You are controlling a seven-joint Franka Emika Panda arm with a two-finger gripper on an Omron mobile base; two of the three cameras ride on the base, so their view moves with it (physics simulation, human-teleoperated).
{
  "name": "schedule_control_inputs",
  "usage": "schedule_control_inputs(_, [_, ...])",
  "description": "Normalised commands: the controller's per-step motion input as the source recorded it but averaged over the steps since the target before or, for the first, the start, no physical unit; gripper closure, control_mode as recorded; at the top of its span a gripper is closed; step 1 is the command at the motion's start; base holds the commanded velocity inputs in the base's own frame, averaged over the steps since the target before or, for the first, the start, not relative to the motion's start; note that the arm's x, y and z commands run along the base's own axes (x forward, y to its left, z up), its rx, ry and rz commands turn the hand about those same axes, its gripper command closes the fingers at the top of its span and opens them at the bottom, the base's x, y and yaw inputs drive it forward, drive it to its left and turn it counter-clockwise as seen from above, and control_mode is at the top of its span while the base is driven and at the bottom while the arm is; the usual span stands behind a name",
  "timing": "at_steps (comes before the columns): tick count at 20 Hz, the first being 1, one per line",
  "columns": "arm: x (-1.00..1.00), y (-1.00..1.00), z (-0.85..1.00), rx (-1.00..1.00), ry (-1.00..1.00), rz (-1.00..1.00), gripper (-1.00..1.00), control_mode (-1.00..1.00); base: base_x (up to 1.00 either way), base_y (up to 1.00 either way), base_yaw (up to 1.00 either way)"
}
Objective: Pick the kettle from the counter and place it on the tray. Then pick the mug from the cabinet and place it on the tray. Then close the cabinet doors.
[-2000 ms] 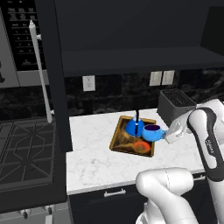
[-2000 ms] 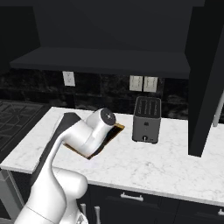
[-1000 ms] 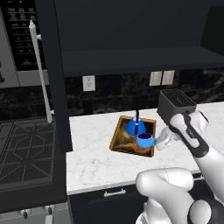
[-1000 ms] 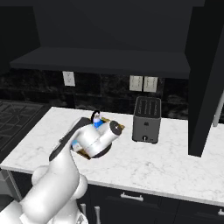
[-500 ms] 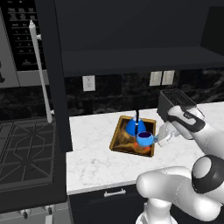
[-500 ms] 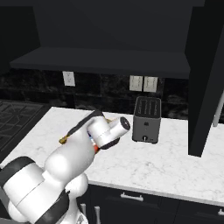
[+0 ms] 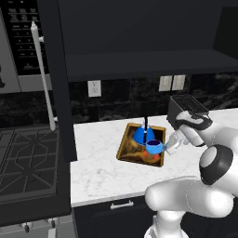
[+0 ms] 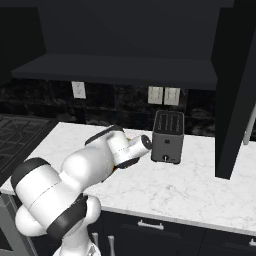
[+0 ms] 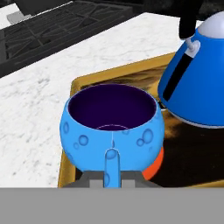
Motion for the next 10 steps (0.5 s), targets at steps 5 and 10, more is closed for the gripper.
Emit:
schedule_control_inputs(5, [0.02, 0.28, -0.39, -0.08, 0.00, -0.15, 1.00, -1.00, 0.00, 0.00, 0.00])
schedule_control_inputs(10, [0.10, 0.21, -0.33, -0.04, 0.00, -0.13, 1.00, -1.00, 0.00, 0.00, 0.00])
